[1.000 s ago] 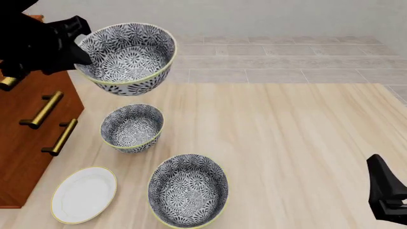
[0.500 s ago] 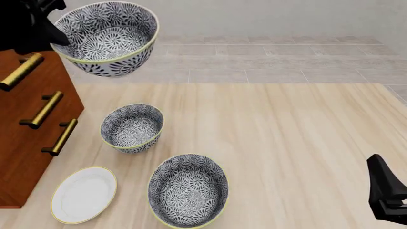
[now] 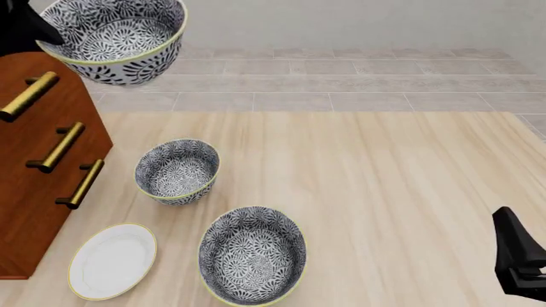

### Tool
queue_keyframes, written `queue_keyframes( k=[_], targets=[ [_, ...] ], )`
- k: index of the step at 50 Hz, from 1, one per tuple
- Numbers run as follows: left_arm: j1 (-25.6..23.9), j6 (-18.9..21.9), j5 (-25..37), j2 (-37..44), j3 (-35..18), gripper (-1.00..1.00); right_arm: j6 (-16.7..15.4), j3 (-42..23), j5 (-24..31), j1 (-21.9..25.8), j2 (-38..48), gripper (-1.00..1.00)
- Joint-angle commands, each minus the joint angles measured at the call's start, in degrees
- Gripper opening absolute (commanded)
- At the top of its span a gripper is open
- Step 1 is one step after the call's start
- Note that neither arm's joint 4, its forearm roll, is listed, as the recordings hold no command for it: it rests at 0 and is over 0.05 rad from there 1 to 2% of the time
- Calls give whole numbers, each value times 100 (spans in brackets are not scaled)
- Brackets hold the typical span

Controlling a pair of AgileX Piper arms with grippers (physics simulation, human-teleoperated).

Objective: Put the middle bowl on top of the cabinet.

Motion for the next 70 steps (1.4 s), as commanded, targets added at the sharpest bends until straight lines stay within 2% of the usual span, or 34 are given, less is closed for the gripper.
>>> queue_keyframes(
  k=[1, 15, 38, 48, 70],
  targets=[
    [279, 41, 83, 38, -188, -100, 17, 0, -3, -11, 0, 100],
    [481, -30, 237, 66, -280, -100, 2, 3, 0, -1, 0, 100],
    [897, -675, 542, 77, -703, -100, -45, 4, 13, 33, 0, 100],
    [1339, -547, 720, 182, -946, -100, -45, -17, 34, 34, 1, 100],
    [1975, -599, 1016, 321, -1263, -100, -43, -7, 16, 17, 0, 100]
  ],
)
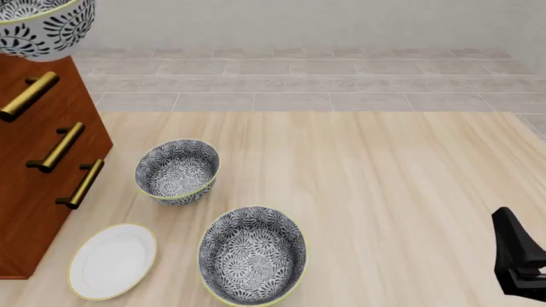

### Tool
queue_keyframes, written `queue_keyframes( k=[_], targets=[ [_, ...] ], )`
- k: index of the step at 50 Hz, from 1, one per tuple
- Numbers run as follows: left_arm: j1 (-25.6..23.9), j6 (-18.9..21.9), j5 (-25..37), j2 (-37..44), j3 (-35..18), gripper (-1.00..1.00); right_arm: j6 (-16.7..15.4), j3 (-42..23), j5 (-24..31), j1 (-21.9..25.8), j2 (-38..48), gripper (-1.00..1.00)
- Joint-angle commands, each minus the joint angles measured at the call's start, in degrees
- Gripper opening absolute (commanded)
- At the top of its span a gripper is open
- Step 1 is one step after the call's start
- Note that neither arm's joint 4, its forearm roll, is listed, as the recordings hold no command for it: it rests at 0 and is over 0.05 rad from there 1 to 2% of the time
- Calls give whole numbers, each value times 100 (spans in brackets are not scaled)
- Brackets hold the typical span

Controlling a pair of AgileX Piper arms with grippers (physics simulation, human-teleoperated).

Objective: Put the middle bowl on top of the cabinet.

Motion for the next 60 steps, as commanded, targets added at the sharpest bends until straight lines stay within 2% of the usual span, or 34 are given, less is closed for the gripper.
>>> queue_keyframes(
  k=[1, 15, 23, 40, 60],
  targets=[
    [366, 25, 149, 65, -238, -100, 1, 1, -4, -6, 0, 100],
    [740, 37, 244, 133, -572, -100, -4, 4, -6, -5, -1, 100],
    [1126, 105, 254, 215, -811, -100, -6, -4, 0, -6, 0, 100],
    [1672, 131, 257, 284, -939, -100, 3, -4, -1, -12, 0, 100],
    [2083, 151, 256, 400, -945, -100, 19, 10, -14, -29, 0, 100]
  ],
)
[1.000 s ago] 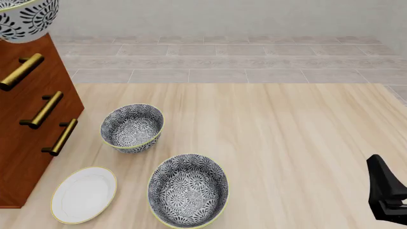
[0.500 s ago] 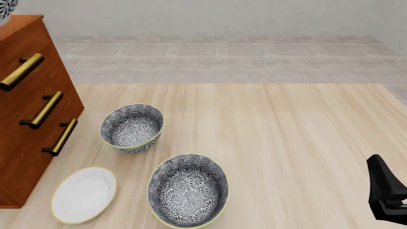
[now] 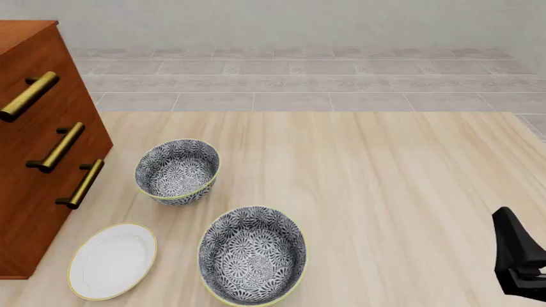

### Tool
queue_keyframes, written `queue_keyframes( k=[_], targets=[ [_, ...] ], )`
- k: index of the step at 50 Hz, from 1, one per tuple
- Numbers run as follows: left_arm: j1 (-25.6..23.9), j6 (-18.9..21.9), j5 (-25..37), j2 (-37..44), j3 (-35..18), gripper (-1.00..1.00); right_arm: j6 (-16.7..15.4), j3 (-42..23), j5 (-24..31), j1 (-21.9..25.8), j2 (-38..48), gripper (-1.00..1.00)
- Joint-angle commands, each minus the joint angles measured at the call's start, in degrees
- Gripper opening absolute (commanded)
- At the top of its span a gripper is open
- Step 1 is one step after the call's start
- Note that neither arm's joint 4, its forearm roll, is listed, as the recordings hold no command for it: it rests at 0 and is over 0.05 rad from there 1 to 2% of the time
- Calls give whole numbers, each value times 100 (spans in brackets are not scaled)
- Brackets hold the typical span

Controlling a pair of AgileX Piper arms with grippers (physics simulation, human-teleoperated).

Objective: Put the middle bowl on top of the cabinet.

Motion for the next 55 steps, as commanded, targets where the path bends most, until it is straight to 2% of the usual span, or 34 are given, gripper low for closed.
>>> queue_keyframes(
  k=[1, 32, 49, 55],
  targets=[
    [236, 40, -3, 45, -48, -100, 5, 2, -2, -7, 0, 100],
    [763, 140, -1, 179, 48, -100, -71, 2, 10, 14, 0, 100],
    [809, 121, -7, 236, 152, -100, -65, -2, 22, 19, 0, 100],
    [630, -15, -11, 219, 349, -100, -64, -3, 23, 16, 0, 100]
  ],
)
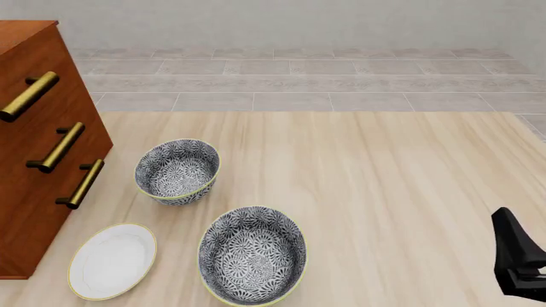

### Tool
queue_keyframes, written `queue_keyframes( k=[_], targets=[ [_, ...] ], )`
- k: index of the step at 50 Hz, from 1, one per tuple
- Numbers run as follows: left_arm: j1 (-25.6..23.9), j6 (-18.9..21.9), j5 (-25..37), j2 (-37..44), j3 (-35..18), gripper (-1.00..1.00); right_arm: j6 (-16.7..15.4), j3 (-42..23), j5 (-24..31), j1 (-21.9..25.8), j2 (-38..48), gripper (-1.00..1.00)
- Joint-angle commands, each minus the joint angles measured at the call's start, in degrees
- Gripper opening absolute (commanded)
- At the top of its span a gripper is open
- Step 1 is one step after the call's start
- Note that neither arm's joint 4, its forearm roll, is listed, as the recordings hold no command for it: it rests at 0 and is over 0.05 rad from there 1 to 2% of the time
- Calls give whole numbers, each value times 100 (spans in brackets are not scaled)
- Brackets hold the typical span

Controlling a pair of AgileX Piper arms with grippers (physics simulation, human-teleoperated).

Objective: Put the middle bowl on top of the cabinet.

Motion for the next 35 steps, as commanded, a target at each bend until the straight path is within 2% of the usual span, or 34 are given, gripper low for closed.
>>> queue_keyframes(
  k=[1, 35],
  targets=[
    [-154, -149, -12, -20, 232, -100, 3, -2, 5, -1, 0, 100],
    [131, -184, -80, 57, 373, -100, -9, -11, 22, -2, 0, 100]
  ],
)
